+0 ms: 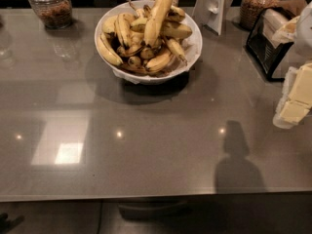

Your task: Pick banana from white bowl

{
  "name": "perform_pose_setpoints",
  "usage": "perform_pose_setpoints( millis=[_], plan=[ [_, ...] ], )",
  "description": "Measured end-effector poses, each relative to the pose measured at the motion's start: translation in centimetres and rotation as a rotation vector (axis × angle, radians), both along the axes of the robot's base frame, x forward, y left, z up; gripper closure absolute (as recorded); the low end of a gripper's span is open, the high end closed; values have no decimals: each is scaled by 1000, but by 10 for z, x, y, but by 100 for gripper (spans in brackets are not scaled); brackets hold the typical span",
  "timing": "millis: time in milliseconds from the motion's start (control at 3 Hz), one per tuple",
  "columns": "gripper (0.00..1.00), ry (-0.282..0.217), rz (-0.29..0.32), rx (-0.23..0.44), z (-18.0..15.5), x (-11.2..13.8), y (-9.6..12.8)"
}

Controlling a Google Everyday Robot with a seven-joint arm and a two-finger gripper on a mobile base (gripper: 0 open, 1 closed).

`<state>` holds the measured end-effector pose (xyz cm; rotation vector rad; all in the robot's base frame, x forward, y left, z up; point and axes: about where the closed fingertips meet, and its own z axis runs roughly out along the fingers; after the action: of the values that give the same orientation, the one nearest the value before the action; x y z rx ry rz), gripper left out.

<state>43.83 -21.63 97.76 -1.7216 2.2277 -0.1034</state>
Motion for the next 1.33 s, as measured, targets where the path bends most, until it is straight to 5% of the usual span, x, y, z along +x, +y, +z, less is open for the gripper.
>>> perform_pose_setpoints(
  millis=[333,667,1333],
  plan=[
    [0,0,0,0,0,0,0],
    [0,-54,112,-22,7,11,18],
    [0,-215,515,-82,27,55,83]
  ],
)
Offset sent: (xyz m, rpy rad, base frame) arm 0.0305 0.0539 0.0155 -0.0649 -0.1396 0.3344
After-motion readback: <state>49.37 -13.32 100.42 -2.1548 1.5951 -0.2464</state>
